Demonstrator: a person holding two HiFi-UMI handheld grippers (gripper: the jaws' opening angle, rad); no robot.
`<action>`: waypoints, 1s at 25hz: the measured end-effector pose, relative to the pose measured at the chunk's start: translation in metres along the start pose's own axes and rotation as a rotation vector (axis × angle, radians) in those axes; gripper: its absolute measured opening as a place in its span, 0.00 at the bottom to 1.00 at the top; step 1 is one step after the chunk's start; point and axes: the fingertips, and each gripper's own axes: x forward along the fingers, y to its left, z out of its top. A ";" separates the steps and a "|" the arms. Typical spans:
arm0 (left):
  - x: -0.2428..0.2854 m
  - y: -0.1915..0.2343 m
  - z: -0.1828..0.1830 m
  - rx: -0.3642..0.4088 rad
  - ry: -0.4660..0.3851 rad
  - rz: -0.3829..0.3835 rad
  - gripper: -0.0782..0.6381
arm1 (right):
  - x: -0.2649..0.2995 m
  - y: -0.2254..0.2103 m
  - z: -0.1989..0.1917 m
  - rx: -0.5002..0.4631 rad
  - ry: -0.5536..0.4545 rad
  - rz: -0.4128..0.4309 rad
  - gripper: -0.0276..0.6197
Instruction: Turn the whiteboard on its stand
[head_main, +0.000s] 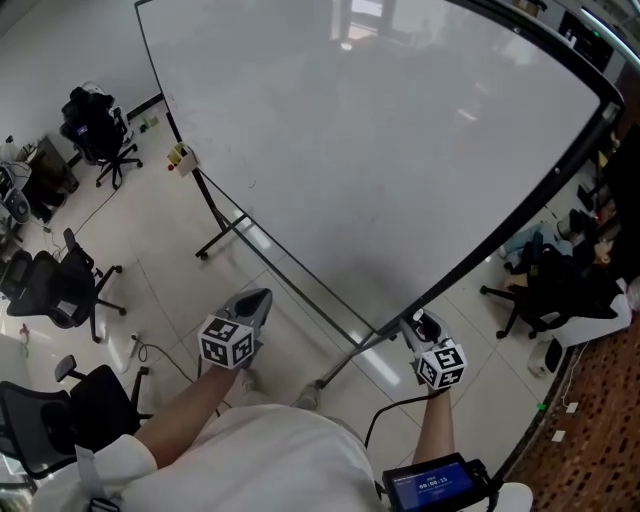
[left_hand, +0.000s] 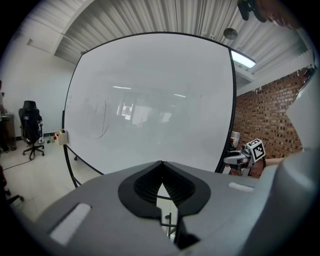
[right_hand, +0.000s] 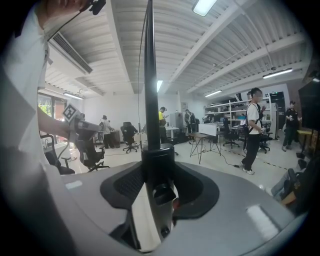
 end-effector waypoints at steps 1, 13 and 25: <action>0.000 -0.002 0.000 0.001 0.000 -0.002 0.13 | 0.000 0.000 0.000 -0.001 0.000 0.001 0.33; 0.007 -0.024 0.000 -0.003 0.031 -0.072 0.13 | -0.005 -0.012 0.007 0.007 0.003 -0.005 0.33; -0.001 -0.022 -0.006 0.030 0.014 -0.128 0.13 | -0.007 -0.005 0.011 0.008 -0.063 -0.011 0.33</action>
